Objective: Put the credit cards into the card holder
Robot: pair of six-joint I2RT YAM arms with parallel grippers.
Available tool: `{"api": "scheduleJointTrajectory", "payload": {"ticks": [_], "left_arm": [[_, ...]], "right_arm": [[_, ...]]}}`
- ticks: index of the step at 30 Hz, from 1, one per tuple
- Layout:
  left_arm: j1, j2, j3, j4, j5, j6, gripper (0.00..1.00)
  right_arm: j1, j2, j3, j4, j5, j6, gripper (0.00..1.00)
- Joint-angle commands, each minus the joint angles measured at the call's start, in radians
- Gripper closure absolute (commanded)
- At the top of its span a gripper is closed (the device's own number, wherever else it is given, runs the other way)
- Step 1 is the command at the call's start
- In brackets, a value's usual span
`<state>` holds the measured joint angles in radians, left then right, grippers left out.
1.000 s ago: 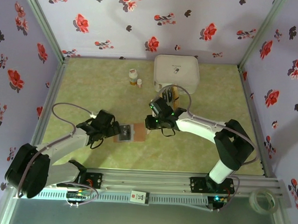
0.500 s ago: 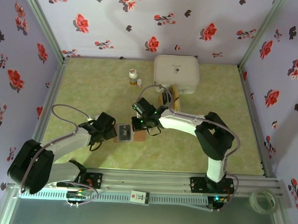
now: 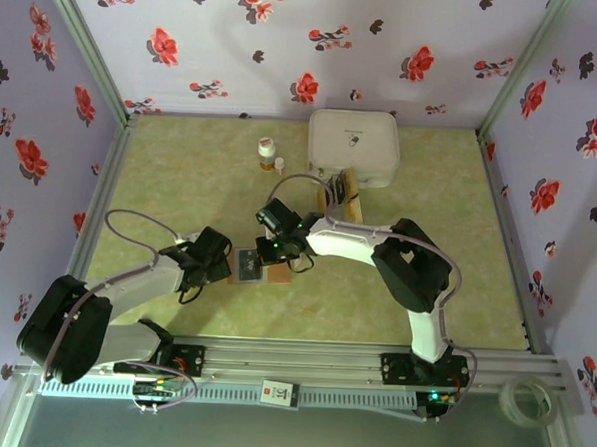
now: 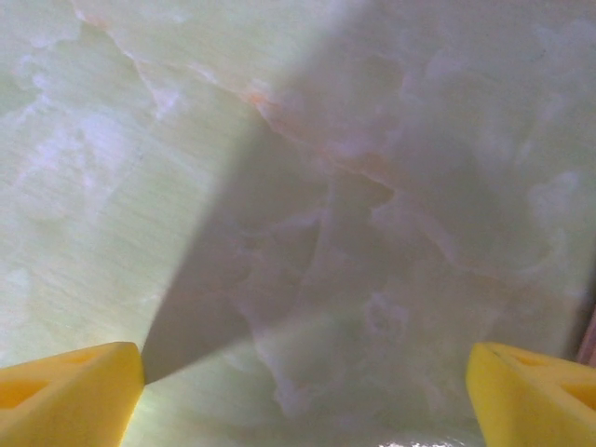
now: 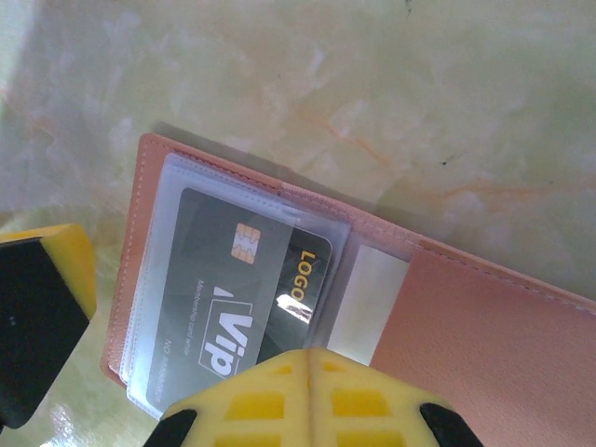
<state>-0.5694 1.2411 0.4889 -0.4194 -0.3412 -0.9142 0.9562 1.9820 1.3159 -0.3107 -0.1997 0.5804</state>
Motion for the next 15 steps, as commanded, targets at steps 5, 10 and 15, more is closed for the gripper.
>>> {"api": "scheduleJointTrajectory", "payload": {"ticks": [5,10,15], "left_arm": [[0.005,0.044,-0.023,0.061,0.018,0.004,0.11],[0.005,0.061,-0.024,0.075,0.026,0.004,0.12],[0.004,0.071,-0.027,0.084,0.033,0.008,0.13]], "right_arm": [[0.013,0.038,0.030,0.002,-0.024,0.018,1.00],[0.019,0.053,0.046,0.001,-0.034,0.018,1.00],[0.027,0.070,0.060,0.002,-0.041,0.021,1.00]]}}
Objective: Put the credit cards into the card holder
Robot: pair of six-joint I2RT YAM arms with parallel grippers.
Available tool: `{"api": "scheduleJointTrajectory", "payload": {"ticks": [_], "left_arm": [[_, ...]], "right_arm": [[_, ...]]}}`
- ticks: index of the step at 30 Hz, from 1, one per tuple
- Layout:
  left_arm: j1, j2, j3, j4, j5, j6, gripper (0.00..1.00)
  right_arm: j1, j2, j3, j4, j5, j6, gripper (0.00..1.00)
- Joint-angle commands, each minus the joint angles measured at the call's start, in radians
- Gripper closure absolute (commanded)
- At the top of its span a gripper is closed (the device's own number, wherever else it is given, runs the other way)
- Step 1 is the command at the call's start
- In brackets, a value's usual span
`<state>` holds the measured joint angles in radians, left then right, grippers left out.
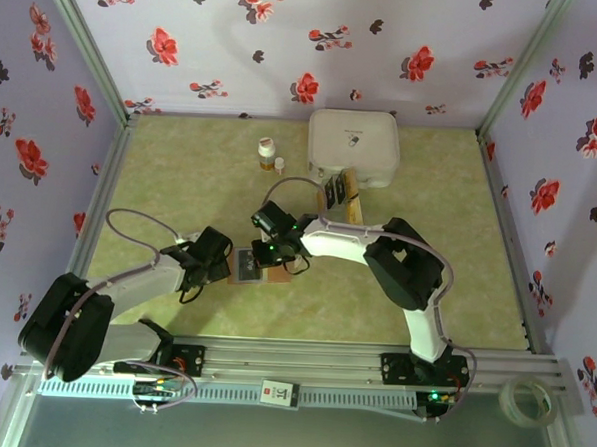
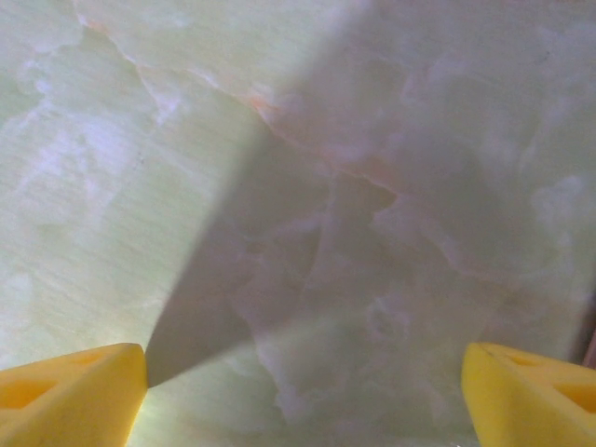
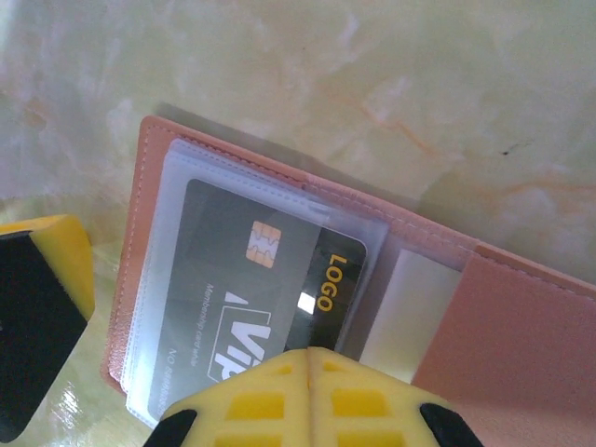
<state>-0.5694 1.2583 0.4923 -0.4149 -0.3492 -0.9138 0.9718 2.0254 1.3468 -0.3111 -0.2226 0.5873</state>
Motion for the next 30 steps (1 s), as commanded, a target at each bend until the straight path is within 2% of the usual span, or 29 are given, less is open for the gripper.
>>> {"api": "scheduleJointTrajectory", "payload": {"ticks": [1,10,21,30], "left_arm": [[0.005,0.056,-0.031,0.081,0.042,0.007,0.13],[0.005,0.063,-0.032,0.089,0.047,0.006,0.13],[0.005,0.059,-0.036,0.090,0.047,0.006,0.13],[0.005,0.064,-0.034,0.091,0.051,0.009,0.14]], "right_arm": [[0.011,0.029,0.033,0.001,-0.021,0.015,1.00],[0.016,0.019,0.052,-0.003,-0.025,0.019,1.00],[0.012,-0.065,-0.021,-0.021,0.039,0.006,1.00],[0.012,-0.060,-0.057,0.006,0.032,0.022,1.00]]}}
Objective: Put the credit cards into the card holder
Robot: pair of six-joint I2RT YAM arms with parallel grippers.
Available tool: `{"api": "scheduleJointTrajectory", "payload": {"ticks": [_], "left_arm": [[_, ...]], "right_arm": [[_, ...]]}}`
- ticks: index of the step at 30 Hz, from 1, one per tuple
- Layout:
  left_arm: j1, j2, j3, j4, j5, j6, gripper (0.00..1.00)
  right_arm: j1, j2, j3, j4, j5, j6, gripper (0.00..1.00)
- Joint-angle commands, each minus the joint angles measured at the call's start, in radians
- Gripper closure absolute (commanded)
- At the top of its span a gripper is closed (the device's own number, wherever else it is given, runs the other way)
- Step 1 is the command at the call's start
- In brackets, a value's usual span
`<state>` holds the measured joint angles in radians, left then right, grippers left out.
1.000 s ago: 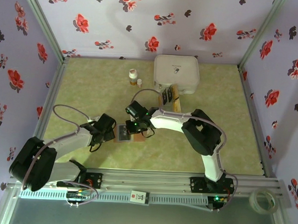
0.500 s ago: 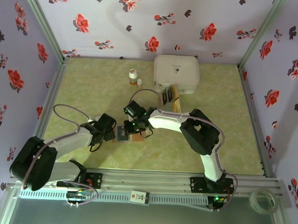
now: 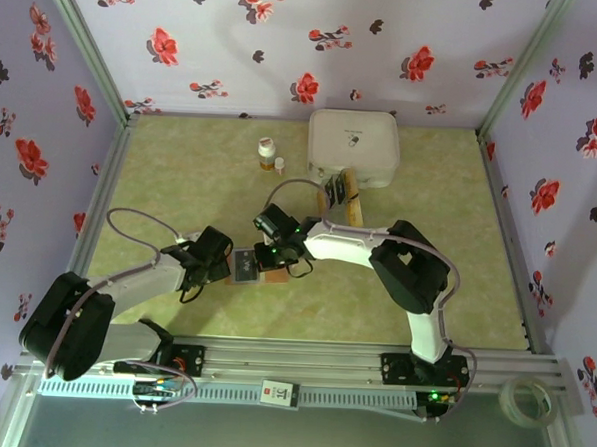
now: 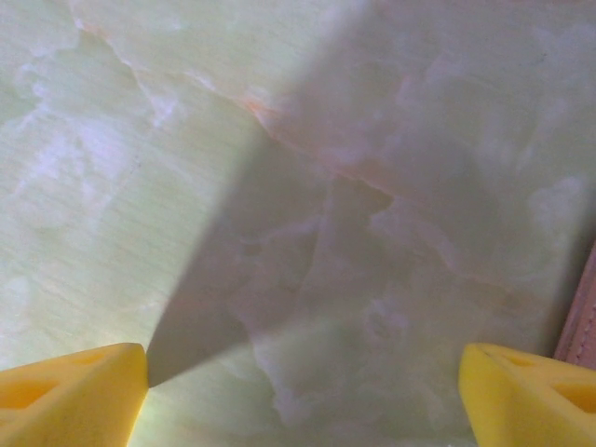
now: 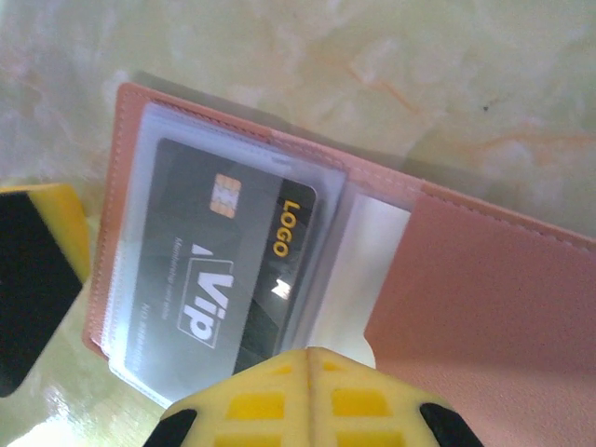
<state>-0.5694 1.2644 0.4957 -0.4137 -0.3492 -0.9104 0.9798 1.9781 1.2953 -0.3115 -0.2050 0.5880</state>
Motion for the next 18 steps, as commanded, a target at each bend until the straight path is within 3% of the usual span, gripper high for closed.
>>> {"api": "scheduleJointTrajectory", "payload": {"ticks": [1,18], "left_arm": [[0.005,0.060,-0.036,0.091,0.051,0.007,0.14],[0.005,0.081,-0.036,0.110,0.060,0.008,0.15]], "right_arm": [[0.004,-0.009,-0.003,0.008,0.011,0.022,1.00],[0.011,0.061,0.067,0.005,-0.032,0.026,1.00]]}}
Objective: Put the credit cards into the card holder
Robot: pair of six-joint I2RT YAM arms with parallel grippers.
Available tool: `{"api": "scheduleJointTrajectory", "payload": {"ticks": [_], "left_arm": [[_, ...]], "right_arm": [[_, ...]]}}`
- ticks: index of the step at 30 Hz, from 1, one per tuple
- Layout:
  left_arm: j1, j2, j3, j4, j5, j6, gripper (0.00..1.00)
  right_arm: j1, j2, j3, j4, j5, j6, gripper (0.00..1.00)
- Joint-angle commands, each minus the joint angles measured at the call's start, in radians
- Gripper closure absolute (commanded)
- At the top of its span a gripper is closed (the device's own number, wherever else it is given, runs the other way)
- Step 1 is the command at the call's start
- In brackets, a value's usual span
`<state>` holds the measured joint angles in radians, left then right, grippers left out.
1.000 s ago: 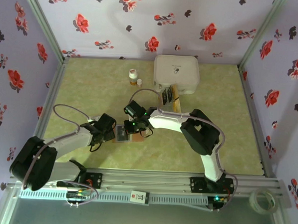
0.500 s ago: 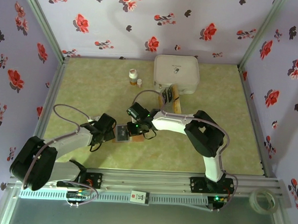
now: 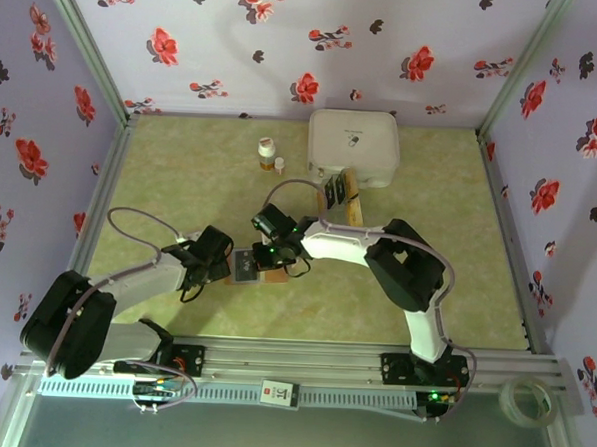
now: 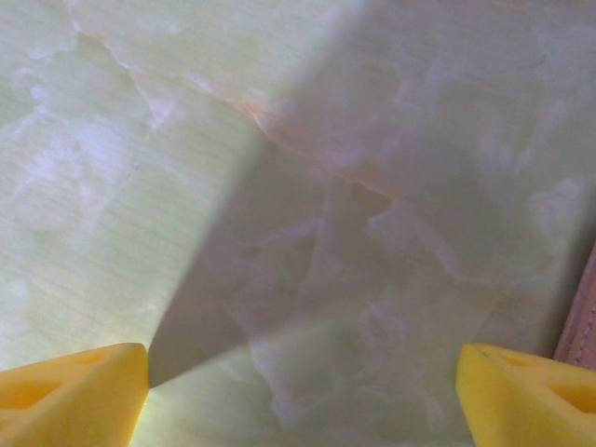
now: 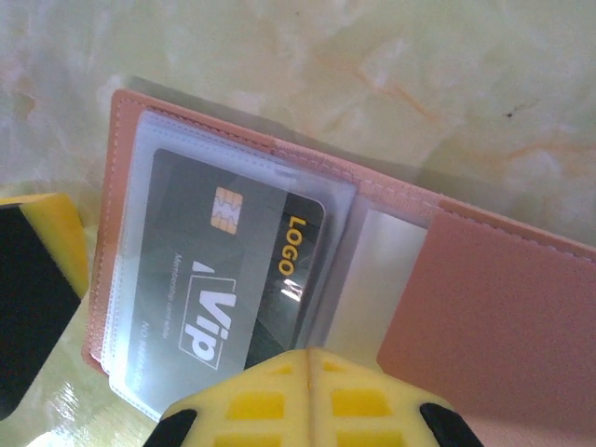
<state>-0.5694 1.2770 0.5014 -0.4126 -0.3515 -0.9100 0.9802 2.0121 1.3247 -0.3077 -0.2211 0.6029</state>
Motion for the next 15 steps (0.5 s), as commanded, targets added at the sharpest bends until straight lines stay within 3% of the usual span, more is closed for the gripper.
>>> {"api": "scheduleJointTrajectory", "payload": {"ticks": [1,15], "left_arm": [[0.005,0.069,-0.041,0.108,0.063,0.007,0.15],[0.002,0.078,-0.043,0.119,0.068,0.009,0.15]], "right_arm": [[0.013,0.028,0.042,0.000,-0.017,0.012,1.00],[0.029,0.065,0.094,-0.009,-0.041,0.014,1.00]]}}
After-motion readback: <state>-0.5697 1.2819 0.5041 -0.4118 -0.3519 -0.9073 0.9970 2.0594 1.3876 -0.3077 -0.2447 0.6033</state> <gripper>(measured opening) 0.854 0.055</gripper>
